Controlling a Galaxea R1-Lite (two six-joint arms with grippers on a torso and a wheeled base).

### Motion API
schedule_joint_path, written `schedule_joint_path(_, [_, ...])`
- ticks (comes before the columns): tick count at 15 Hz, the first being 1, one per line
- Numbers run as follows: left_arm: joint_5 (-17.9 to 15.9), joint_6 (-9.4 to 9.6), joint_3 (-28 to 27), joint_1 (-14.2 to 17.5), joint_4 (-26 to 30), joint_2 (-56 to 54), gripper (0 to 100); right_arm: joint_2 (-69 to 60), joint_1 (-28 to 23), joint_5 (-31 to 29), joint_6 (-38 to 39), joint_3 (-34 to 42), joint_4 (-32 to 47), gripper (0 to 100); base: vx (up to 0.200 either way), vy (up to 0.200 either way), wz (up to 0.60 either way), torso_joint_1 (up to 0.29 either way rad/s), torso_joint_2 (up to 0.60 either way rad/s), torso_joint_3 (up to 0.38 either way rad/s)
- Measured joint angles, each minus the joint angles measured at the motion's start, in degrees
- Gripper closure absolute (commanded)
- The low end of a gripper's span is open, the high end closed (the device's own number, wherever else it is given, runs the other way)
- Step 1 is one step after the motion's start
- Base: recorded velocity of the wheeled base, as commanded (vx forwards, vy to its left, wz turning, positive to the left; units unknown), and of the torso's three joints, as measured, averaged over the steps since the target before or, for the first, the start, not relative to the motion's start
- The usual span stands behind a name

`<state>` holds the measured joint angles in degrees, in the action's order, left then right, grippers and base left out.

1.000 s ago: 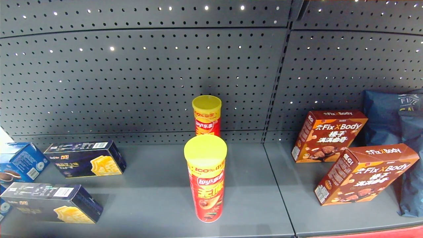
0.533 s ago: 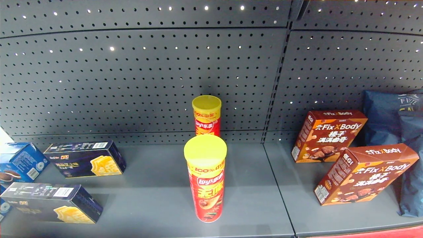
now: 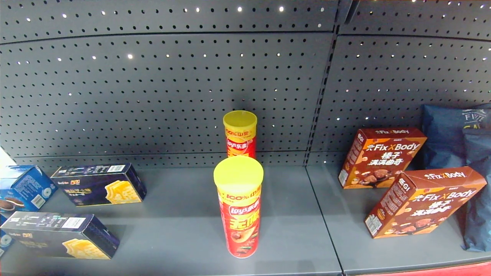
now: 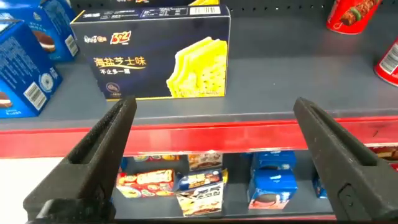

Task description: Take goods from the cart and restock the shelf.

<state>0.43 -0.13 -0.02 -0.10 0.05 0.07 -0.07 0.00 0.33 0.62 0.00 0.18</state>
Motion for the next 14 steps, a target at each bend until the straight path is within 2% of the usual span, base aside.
schedule_joint_path(6, [-0.4,0.49,0.0,0.0,0.0,0.0,0,0.0,0.0,0.0,0.0,0.0,0.0,0,0.0,0.0,0.0,0.0,0.0,0.0])
schedule_joint_path(8, [-0.4,0.57,0.0,0.0,0.0,0.0,0,0.0,0.0,0.0,-0.1,0.0,0.0,0,0.0,0.1,0.0,0.001,0.0,0.004])
schedule_joint_path(14, [-0.2,0.27,0.0,0.0,0.0,0.0,0,0.0,0.0,0.0,-0.1,0.0,0.0,0,0.0,0.0,0.0,0.0,0.0,0.0])
